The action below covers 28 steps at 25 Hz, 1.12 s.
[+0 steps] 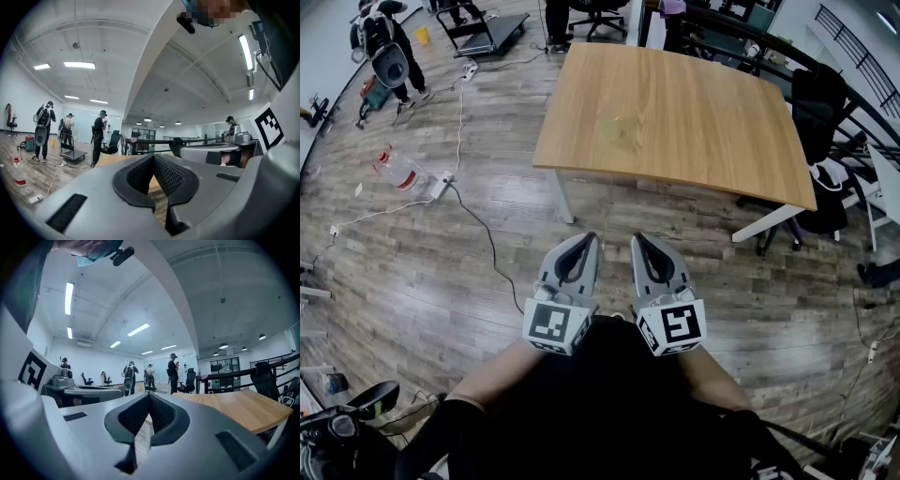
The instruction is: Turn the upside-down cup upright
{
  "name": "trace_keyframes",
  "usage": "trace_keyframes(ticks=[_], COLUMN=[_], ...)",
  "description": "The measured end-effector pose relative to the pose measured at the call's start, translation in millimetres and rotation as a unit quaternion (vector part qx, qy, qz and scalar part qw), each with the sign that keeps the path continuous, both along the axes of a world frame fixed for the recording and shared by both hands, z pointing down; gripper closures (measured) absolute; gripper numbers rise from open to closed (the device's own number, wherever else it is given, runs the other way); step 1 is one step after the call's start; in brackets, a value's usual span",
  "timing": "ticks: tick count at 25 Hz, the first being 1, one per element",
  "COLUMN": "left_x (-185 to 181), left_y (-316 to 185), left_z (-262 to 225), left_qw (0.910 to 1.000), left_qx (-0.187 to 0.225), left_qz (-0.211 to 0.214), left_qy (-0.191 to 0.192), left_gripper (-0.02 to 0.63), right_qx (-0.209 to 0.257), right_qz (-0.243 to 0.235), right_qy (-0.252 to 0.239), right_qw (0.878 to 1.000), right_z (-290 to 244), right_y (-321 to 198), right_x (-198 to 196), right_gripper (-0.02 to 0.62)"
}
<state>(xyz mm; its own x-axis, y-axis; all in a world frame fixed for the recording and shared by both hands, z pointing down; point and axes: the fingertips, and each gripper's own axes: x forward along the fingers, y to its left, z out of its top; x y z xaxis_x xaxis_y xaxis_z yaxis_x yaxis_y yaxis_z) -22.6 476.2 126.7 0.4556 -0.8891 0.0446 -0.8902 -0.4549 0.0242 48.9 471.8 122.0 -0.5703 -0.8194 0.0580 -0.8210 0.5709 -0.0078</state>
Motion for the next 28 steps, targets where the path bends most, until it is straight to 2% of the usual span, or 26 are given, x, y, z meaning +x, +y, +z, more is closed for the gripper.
trace_keyframes(ticks=[5,9,15,20,25,28], left_x=[19,25,23,8,-29,-51], left_y=[-4,-9,-54,-126,-238,-300], left_z=[7,19,34,51,75,90], left_qw=[0.9998,0.9995,0.9991,0.9986,0.998,0.9967], left_qx=[-0.012,-0.022,-0.032,-0.042,-0.054,-0.074], left_qz=[-0.013,-0.02,-0.027,-0.031,-0.03,-0.03], left_qy=[0.007,-0.003,-0.005,0.004,0.008,0.013], left_gripper=[0.598,0.598,0.598,0.598,0.598,0.598], right_qx=[0.002,-0.01,-0.053,-0.075,-0.078,-0.108], right_qz=[-0.003,-0.006,-0.024,-0.022,-0.016,-0.032], right_qy=[-0.003,-0.008,-0.011,0.002,0.028,0.05], right_qw=[1.0,1.0,0.998,0.997,0.996,0.992], right_z=[3,14,39,62,87,112], right_y=[-6,-12,-59,-135,-244,-305], right_x=[20,31,30,17,-15,-40], right_gripper=[0.582,0.583,0.581,0.581,0.58,0.573])
